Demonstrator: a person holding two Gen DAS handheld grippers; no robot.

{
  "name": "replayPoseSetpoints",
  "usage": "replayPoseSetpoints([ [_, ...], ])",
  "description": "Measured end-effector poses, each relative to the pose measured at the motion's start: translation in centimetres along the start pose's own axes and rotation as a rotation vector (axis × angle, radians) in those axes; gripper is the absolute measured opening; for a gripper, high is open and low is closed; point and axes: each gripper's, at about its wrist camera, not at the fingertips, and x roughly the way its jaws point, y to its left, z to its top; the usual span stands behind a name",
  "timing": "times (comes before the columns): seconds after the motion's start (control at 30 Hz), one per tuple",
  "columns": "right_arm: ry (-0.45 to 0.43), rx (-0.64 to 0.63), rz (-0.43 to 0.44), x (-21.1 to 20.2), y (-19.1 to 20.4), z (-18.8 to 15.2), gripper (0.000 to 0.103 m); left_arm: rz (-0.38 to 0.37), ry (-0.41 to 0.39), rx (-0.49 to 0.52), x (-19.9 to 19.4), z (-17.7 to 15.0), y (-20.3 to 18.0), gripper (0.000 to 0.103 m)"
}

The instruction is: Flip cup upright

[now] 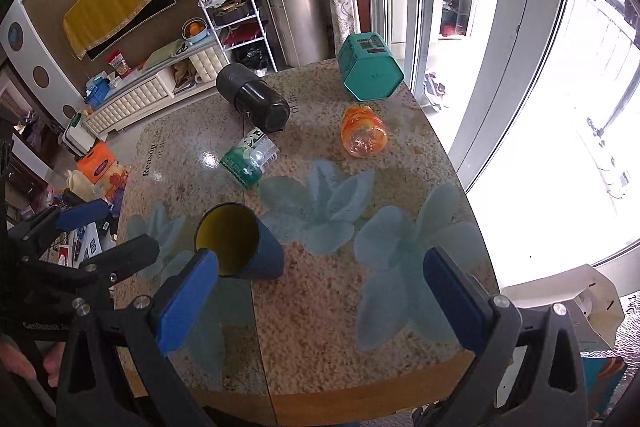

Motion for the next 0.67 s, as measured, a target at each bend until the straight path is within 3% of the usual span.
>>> replayPoseSetpoints([
  [0.67,0.004,0.006,0.016,0.31,-0.34,-0.2,0.103,0.011,-0.027,0.012,-0.8,-0.07,-0.72,0.103],
])
